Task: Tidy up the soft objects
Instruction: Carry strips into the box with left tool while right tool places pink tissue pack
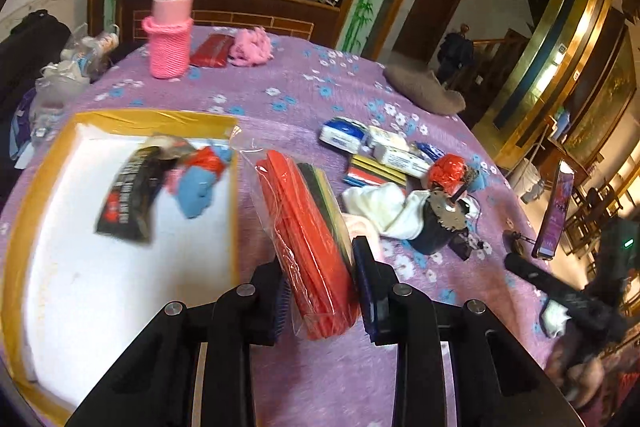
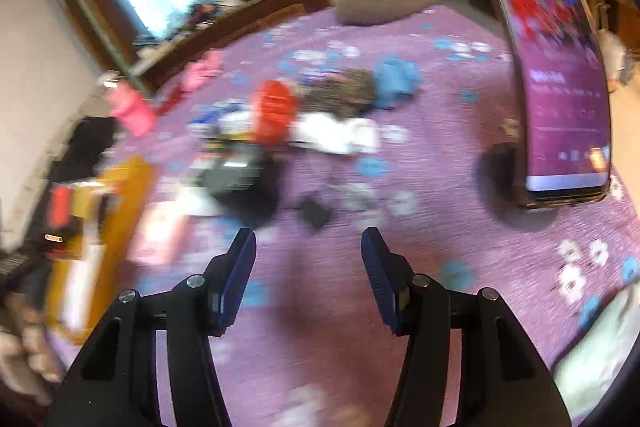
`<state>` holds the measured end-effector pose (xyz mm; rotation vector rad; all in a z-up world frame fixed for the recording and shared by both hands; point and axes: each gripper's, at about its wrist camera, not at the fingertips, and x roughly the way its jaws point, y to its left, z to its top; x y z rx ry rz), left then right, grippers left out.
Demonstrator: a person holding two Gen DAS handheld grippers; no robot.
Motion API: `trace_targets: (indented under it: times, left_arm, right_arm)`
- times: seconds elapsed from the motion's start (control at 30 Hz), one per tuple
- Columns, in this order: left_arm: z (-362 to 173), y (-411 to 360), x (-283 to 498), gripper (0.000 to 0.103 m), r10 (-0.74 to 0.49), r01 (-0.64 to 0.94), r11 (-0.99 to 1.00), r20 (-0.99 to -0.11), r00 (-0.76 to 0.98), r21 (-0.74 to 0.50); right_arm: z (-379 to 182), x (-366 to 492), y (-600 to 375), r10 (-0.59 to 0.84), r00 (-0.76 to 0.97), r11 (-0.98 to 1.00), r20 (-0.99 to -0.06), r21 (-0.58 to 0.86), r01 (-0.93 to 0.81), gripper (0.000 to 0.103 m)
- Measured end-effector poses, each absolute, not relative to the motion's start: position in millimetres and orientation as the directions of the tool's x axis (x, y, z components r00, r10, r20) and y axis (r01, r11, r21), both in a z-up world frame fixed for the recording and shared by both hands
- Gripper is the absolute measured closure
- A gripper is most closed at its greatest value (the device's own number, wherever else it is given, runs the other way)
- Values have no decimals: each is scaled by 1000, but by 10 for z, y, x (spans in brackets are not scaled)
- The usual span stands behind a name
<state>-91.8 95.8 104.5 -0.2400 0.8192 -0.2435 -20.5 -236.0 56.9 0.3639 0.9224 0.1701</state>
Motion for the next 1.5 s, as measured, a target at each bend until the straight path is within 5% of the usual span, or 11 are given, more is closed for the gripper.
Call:
trace_targets:
  times: [0.23, 0.6, 0.77, 0.93, 1.2, 1.5]
  left_arm:
    - [992, 1399, -1152, 75, -319, 80, 927, -661, 679, -365]
    - [880, 2170, -1447, 75, -244, -44, 919, -653, 717, -393]
    - [820, 2309, -1481, 75, -238, -72, 910, -657, 716, -408]
    - [844, 2394, -1440, 75, -221, -83, 917, -671, 708, -390]
    - [1025, 2506, -847, 75, -149, -78, 960, -720, 677, -271]
    - [701, 2569, 226, 73, -100, -122, 970, -800, 592, -212]
  right_arm:
    - [633, 76, -1329, 426, 414, 904, -804, 394, -166, 42]
    - [91, 683, -554, 284, 308, 958, -908, 259, -119, 43]
    - [74, 672, -537, 277, 311, 960, -909, 250, -123, 54]
    - [336, 481, -563, 283, 378, 959, -881, 248, -141, 55]
    - [853, 399, -209, 407, 423, 908, -810, 308, -284, 54]
    - [592, 647, 695, 423, 287, 869, -859, 295, -398, 54]
